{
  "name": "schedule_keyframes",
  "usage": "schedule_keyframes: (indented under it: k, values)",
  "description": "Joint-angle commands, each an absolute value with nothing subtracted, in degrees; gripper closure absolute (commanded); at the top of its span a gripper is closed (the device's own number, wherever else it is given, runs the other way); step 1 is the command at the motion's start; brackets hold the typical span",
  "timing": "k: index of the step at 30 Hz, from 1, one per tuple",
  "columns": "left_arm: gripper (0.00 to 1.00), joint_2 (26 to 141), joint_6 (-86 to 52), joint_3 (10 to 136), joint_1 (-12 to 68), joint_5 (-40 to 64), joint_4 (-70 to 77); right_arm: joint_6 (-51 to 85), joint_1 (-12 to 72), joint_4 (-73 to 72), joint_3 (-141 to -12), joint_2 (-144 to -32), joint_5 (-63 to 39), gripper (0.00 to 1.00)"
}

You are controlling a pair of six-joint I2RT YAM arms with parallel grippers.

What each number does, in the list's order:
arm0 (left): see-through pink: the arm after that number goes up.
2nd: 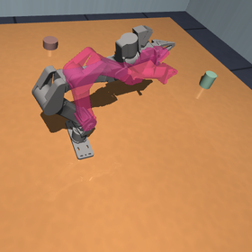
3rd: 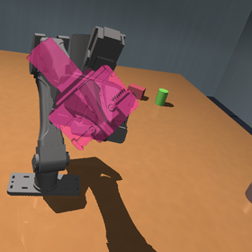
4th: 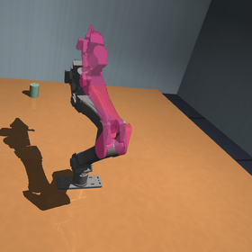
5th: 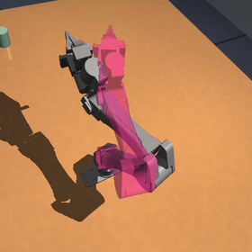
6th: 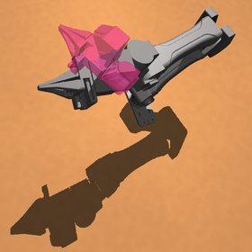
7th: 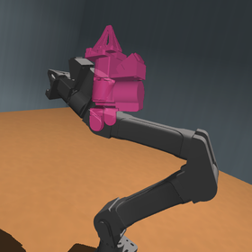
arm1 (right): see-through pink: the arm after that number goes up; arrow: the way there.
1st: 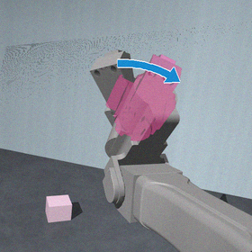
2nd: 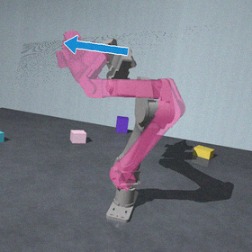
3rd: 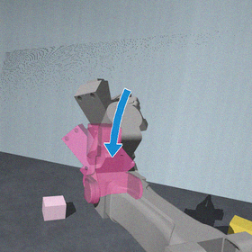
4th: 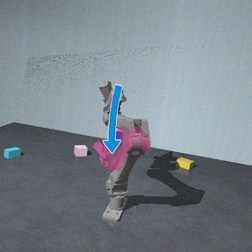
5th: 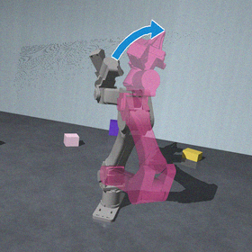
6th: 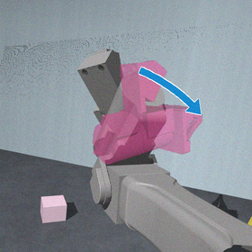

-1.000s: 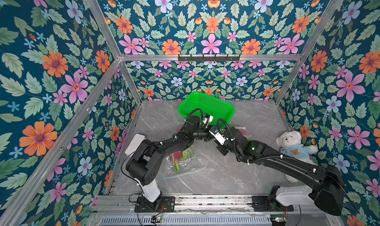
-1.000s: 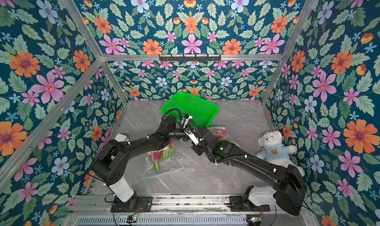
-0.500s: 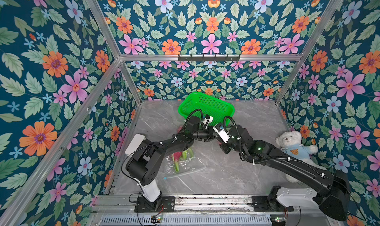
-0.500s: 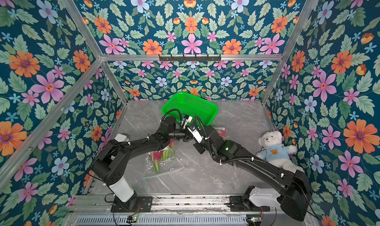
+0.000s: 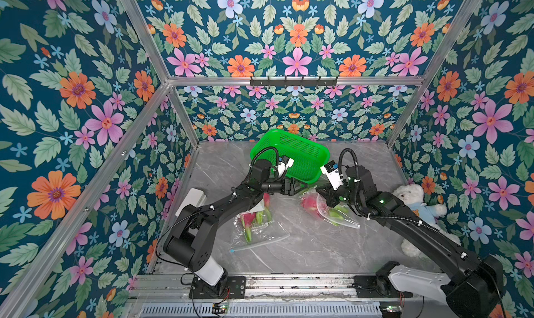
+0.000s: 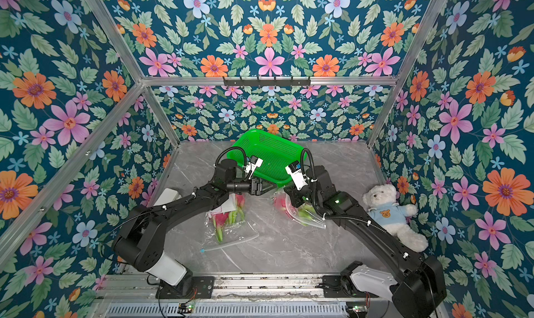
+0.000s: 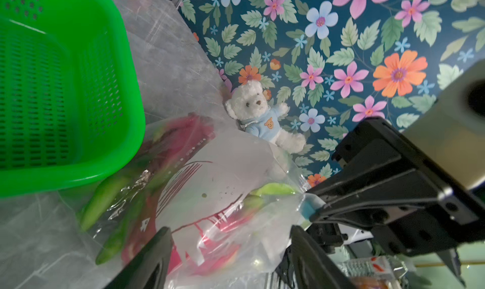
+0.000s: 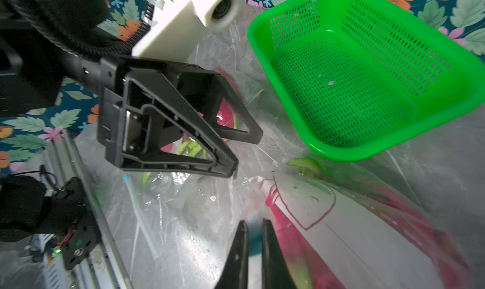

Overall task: Open the zip-top bag and take out the dragon fruit
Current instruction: Unzip the zipper on the zipper food storage bag.

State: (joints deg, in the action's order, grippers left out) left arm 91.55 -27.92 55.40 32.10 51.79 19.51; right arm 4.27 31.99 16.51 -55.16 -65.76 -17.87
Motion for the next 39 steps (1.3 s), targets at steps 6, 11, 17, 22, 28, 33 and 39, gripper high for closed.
schedule_keyframes:
  k: [6,11,17,22,28,33,39]
  values:
    - [0.24,92.7,-6.5,56.2,31.9,62.2,15.7,10.4,26.5,14.3,-53.5,-63.0,-32.2,1.00]
    - [0.24,94.7,-5.1,58.9,32.0,66.2,17.8,11.0,23.9,15.6,-54.1,-61.6,-36.4,1.00]
    - [0.23,96.3,-5.9,61.1,33.3,67.2,22.2,11.1,23.2,16.5,-55.2,-62.4,-37.8,1.00]
    - [0.26,98.0,-5.7,63.4,34.4,68.4,22.7,10.5,22.6,17.4,-56.2,-63.5,-38.1,1.00]
    - [0.45,98.9,-7.6,65.6,35.7,71.2,23.7,10.1,22.2,18.3,-57.2,-64.0,-38.1,1.00]
    - [0.73,100.0,-9.8,66.5,36.5,73.0,24.4,10.1,22.1,18.4,-57.2,-64.1,-38.1,1.00]
    - [1.00,99.9,-10.7,66.1,37.1,72.9,25.1,10.5,22.1,18.3,-57.1,-63.6,-38.1,1.00]
